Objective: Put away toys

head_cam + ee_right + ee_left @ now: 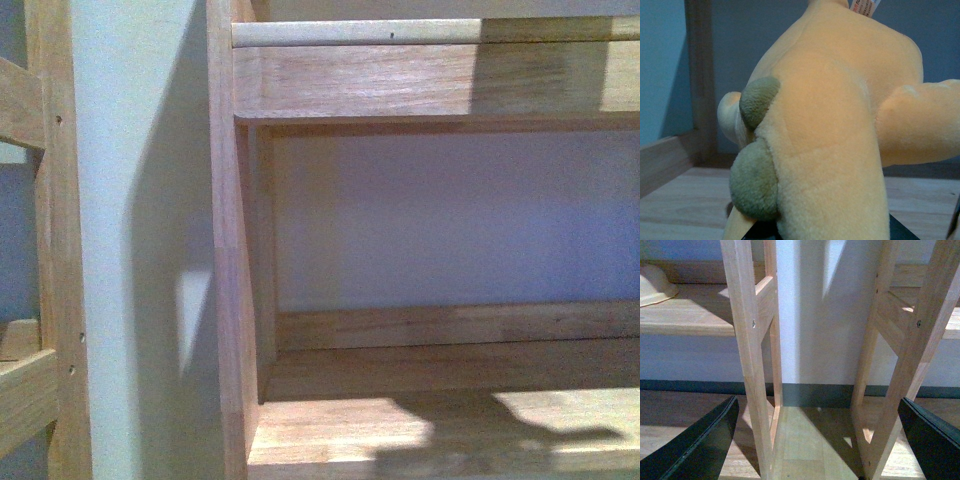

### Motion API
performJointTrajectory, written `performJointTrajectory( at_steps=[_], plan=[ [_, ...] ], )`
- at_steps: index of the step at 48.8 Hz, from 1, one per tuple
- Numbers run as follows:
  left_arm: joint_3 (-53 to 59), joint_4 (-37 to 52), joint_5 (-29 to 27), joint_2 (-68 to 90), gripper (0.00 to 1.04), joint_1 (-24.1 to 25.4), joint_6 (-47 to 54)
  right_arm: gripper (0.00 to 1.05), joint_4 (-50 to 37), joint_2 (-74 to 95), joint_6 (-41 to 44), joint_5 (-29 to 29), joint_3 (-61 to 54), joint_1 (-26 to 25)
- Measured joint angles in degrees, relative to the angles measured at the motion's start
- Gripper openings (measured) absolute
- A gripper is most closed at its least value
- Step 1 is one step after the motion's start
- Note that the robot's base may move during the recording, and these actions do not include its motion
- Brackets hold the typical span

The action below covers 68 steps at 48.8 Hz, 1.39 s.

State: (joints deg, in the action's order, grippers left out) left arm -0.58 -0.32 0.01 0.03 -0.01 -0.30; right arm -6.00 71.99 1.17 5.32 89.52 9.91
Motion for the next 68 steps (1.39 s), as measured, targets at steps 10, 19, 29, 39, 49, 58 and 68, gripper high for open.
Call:
performJointTrajectory(
  at_steps=[10, 19, 29, 39, 49, 58, 68],
  plan=[
    [0.00, 0.00, 0.00, 0.00, 0.99, 0.00, 0.02, 0.19, 5.16, 11.58, -9.07, -1.81, 12.79, 1.79],
    [0.00, 0.00, 0.00, 0.00, 0.99, 0.00, 0.02, 0.19, 9.86, 19.80, -16.06, -5.09, 23.37, 1.90],
    [0.00, 0.00, 0.00, 0.00, 0.99, 0.00, 0.02, 0.19, 14.62, 25.64, -21.70, -8.24, 31.67, 1.64],
    [0.00, 0.00, 0.00, 0.00, 0.99, 0.00, 0.02, 0.19, 18.47, 30.18, -24.74, -11.23, 37.75, 1.79],
    [0.00, 0.00, 0.00, 0.00, 0.99, 0.00, 0.00, 0.19, 22.67, 34.47, -26.60, -14.27, 43.36, 2.91],
    [0.00, 0.00, 0.00, 0.00, 0.99, 0.00, 0.00, 0.19, 28.13, 40.30, -27.39, -16.20, 52.63, 4.90],
    [0.00, 0.00, 0.00, 0.00, 0.99, -0.02, 0.00, 0.19, 36.46, 49.72, -27.43, -17.27, 68.87, 6.47]
  ],
)
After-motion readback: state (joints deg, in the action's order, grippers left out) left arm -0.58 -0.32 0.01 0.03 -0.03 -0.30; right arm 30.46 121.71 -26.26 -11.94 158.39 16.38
